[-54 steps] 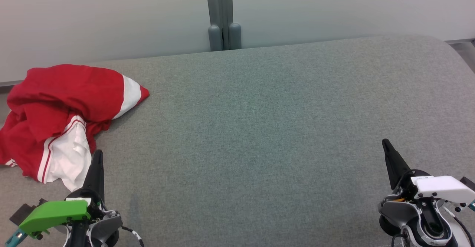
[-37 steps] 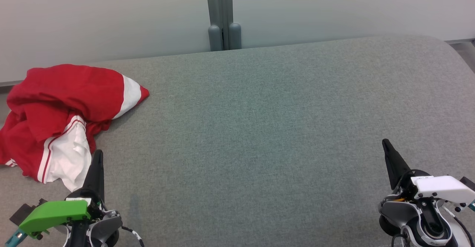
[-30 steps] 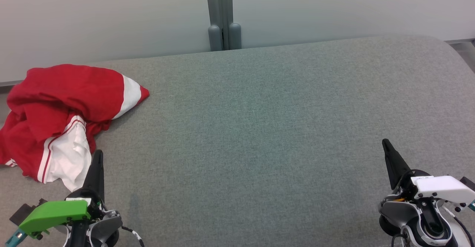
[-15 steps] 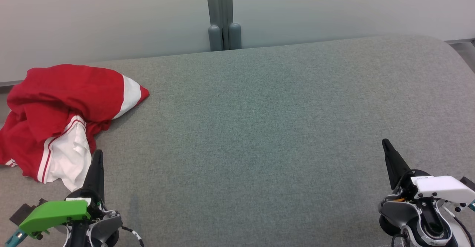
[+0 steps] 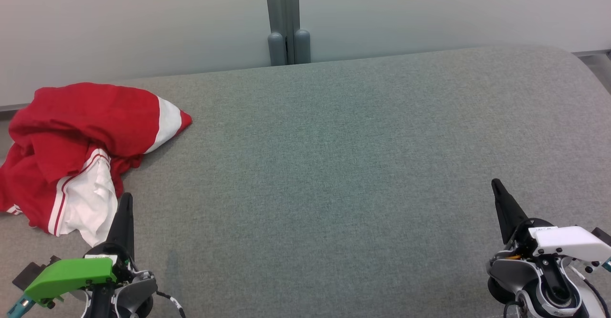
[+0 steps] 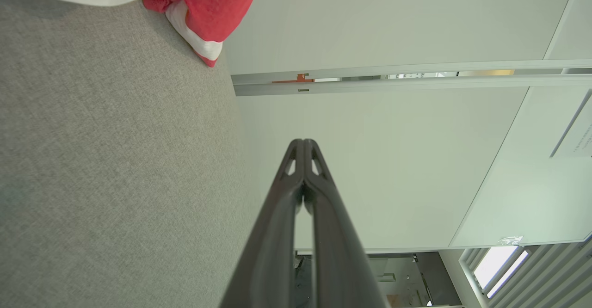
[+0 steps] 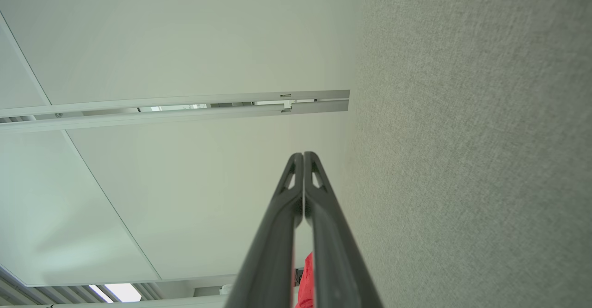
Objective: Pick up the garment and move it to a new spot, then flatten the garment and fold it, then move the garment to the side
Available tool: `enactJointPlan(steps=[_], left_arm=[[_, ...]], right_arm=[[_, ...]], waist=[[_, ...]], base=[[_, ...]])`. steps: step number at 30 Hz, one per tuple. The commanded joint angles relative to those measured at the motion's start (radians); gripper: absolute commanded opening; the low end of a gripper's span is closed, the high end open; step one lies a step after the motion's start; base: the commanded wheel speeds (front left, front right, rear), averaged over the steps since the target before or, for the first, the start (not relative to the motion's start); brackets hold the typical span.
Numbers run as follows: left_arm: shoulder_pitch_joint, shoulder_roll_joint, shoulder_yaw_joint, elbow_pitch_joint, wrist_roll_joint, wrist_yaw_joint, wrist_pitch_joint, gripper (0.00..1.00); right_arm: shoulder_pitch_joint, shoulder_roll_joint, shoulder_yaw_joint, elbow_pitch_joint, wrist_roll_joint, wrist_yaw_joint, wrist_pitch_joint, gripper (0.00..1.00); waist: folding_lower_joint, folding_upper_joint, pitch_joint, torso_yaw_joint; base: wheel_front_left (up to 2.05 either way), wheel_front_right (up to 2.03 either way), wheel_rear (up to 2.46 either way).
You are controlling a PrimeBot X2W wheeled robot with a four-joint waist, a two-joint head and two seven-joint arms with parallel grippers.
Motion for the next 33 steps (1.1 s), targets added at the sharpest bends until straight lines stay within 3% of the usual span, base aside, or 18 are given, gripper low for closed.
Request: enactJointPlan(steps=[1,6,7,21,33], left_arm=[[-0.012,0.001,0.002,-0.002,0.0,-0.004,0.002,0.0],[-0.012,0.001,0.002,-0.002,0.0,-0.004,0.002,0.0],[0.001,0.0,0.0,0.003,0.0,0.0,0.0,1.0],[0.017,-0.004,-0.03,-0.01,0.068,0.002,-0.058,1.0],[0.015,-0.003,-0.036,-0.05,0.272,0.001,-0.111,1.0]], right_arm=[[-0.006,-0.001,0.0,0.001,0.007,0.0,0.002,0.0],[-0.006,-0.001,0.0,0.001,0.007,0.0,0.002,0.0],[0.001,0.0,0.0,0.003,-0.001,0.0,0.0,1.0],[0.028,0.005,0.025,-0.005,-0.076,0.0,-0.058,1.0],[0.034,0.003,0.04,-0.045,-0.24,0.0,-0.11,1.0]], waist=[[0.0,0.0,0.0,0.0],[0.0,0.0,0.0,0.0],[0.0,0.0,0.0,0.0],[0.0,0.0,0.001,0.001],[0.0,0.0,0.002,0.0]], base=[[0.0,0.0,0.0],[0.0,0.0,0.0],[0.0,0.0,0.0],[0.0,0.0,0.0],[0.0,0.0,0.0]])
